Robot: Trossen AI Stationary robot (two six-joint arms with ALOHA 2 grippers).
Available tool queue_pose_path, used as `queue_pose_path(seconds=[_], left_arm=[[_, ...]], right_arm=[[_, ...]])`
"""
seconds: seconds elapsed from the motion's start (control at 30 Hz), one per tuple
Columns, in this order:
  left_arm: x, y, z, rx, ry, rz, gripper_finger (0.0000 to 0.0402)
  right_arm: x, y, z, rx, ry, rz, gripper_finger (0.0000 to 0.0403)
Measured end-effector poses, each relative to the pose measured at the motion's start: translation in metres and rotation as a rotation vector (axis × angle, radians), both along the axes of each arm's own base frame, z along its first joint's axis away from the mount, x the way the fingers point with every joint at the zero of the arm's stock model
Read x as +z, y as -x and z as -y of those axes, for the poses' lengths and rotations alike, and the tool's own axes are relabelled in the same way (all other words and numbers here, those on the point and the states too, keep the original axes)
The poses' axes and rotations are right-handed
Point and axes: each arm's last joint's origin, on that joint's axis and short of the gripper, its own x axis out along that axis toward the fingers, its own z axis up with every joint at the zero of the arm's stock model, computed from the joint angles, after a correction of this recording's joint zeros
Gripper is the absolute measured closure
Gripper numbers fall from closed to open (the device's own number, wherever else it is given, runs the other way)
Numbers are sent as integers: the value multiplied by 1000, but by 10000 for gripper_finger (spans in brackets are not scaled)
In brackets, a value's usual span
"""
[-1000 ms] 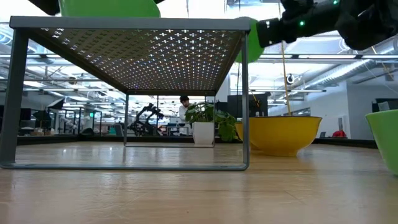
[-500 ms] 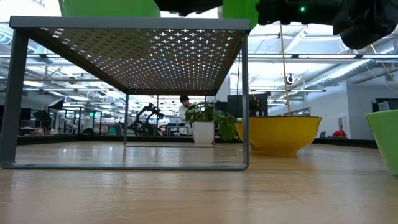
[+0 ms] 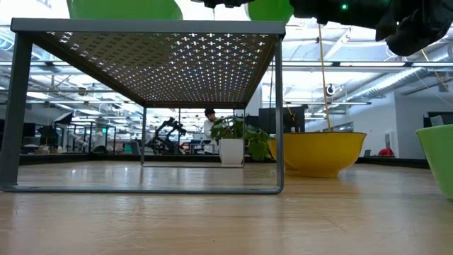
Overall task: Pick & Place Mini bowls
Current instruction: Stack the top green bowl on the green bowl on the shelf
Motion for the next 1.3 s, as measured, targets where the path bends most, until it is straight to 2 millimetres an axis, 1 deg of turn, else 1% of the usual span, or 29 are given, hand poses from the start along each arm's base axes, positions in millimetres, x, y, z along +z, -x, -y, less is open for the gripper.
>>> queue_pose_path(seconds=[0.23, 0.33, 0.4, 0.47, 0.5, 0.6, 0.63, 0.7, 0.8, 0.93, 1.1, 1.2, 1.3], left_arm=[[1, 1, -14, 49, 18, 25, 222], [2, 1, -18, 60, 19, 41, 223], [4, 2, -19, 61, 20, 57, 231], [5, 2, -19, 60, 21, 76, 256], [6, 3, -18, 58, 21, 85, 275], [9, 3, -16, 68, 31, 117, 354], [11, 4, -16, 75, 37, 129, 375], [15, 4, -16, 92, 41, 143, 384], [19, 3, -13, 113, 39, 146, 391], [29, 3, -4, 184, 2, 118, 395], [61, 7, 14, 305, -14, 91, 397], [75, 7, 23, 387, -14, -20, 398], [92, 15, 32, 449, 5, -165, 398]], right_arm=[[1, -1, -8, 61, -3, 13, 403], [0, -1, -10, 55, -2, 6, 403], [0, -1, -10, 36, -11, 2, 403], [-1, -1, -9, 21, -25, -5, 403], [-1, -1, -9, 14, -31, -9, 402], [-2, -2, -9, -4, -46, -27, 402], [-4, -3, -9, -10, -50, -41, 401], [-6, -4, -8, -26, -60, -76, 396], [-10, -6, -7, -50, -62, -123, 371], [-15, -8, -5, -74, -88, -174, 307], [-15, -6, -2, -171, -234, -126, 223], [-14, -3, -2, -230, -262, -145, 191], [-13, 1, -3, -298, -295, -172, 176]])
